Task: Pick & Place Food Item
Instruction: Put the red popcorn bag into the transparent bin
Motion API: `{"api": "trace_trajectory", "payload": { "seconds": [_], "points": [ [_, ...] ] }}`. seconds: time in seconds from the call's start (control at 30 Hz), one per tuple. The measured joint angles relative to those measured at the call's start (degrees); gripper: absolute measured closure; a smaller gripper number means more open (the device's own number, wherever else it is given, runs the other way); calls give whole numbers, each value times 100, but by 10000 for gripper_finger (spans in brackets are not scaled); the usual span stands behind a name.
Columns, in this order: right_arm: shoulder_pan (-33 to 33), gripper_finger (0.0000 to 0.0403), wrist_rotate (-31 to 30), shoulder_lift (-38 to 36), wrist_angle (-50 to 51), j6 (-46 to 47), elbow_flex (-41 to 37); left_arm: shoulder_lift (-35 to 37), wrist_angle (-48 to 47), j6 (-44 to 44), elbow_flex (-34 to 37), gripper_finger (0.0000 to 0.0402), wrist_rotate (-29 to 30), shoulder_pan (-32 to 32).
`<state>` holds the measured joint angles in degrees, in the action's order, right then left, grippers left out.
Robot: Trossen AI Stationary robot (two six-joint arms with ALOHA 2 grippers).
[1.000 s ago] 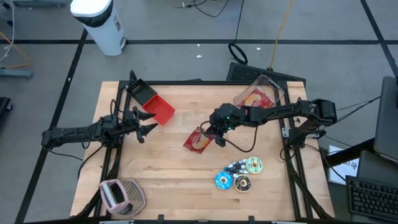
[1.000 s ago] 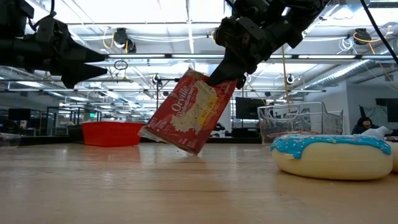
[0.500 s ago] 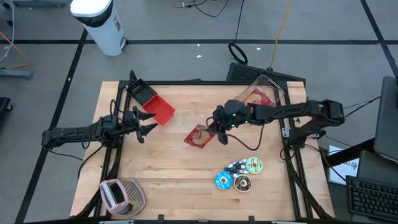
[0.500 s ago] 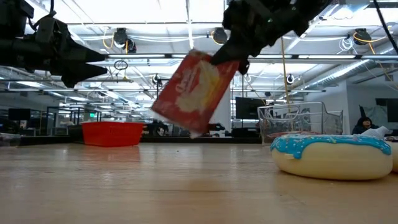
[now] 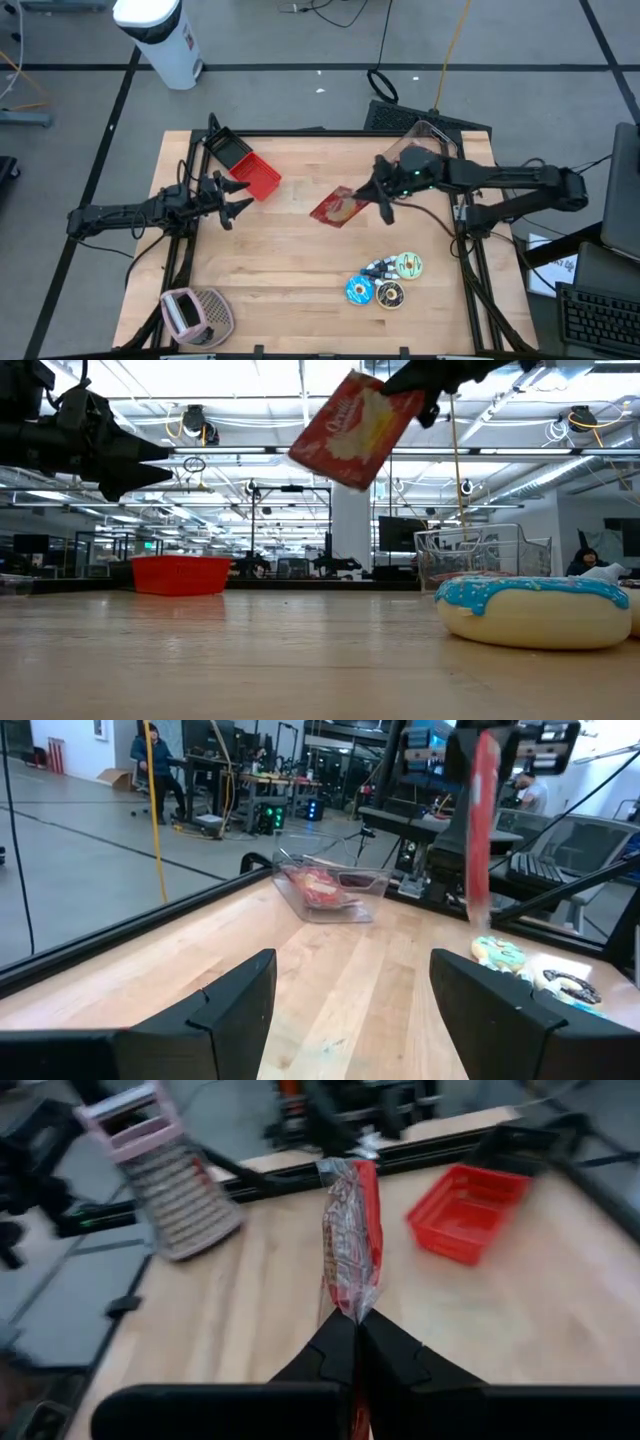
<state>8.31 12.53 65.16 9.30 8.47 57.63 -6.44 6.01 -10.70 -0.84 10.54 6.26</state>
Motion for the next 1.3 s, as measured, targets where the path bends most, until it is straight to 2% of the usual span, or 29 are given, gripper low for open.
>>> {"api": "trace_trajectory", "payload": {
  "seconds": [0.2, 0.33, 0.63, 0.97, 1.3],
  "points": [
    [5, 403, -1074, -679, 894, -11, 0, 2, 21, -2, 0, 135, 0, 0],
    [95, 403, -1387, -1071, 1355, 107, 0, 2, 19, -2, 0, 135, -1, 0],
    [1128, 403, -1398, -1689, 1908, 144, 0, 2, 12, -2, 0, 135, 0, 0],
    [2547, 403, -1404, -1840, 2682, 79, 1, 2, 17, -2, 0, 135, 0, -1],
    [3240, 403, -1420, -1840, 3224, -42, 2, 2, 17, -2, 0, 135, 0, 0]
  ]
}}
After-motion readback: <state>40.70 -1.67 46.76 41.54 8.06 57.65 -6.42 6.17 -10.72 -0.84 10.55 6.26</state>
